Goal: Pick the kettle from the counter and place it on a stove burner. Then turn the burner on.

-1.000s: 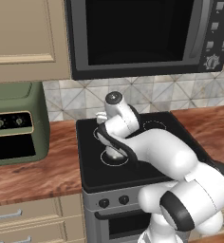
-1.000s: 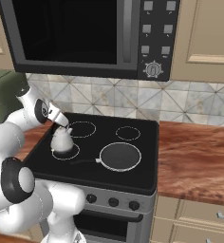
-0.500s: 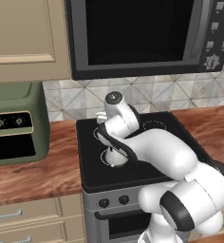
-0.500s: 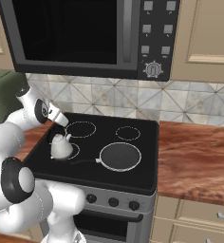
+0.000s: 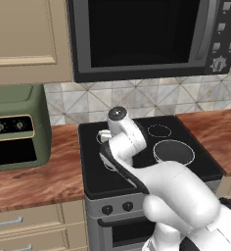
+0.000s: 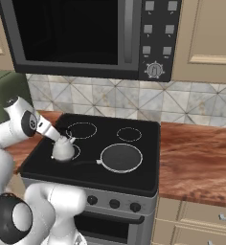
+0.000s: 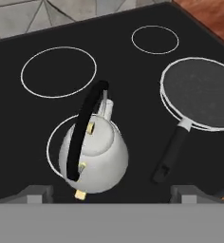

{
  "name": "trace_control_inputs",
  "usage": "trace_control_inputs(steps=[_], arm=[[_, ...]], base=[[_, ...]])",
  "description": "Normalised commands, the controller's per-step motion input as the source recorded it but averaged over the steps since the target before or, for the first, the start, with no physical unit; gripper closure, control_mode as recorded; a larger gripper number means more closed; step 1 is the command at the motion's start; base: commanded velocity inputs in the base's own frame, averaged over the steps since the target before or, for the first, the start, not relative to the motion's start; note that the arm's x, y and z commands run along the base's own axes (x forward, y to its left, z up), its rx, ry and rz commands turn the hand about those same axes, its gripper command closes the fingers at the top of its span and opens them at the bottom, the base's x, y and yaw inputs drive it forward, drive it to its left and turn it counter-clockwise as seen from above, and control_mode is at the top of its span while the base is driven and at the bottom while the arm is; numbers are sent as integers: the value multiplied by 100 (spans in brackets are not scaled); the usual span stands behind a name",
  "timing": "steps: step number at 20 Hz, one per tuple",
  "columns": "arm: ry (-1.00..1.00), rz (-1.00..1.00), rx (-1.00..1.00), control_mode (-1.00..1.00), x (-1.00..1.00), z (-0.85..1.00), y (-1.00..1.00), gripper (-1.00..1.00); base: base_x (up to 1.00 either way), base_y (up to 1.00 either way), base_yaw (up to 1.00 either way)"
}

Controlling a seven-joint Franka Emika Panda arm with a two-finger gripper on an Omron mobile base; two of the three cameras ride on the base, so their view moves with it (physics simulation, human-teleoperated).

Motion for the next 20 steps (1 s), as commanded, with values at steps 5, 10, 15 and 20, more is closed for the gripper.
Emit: trace_control_inputs(steps=[5, 10, 15, 20], arm=[[0, 0, 0, -100, -100, -65, 0, -100], [1, 7, -2, -100, -100, -87, 2, -100], [-3, 31, -10, -100, -100, -100, 3, -100], [-23, 35, -3, -100, -80, -100, 1, -100]], base=[[0, 0, 0], [0, 0, 0], [0, 0, 0], [0, 0, 0]])
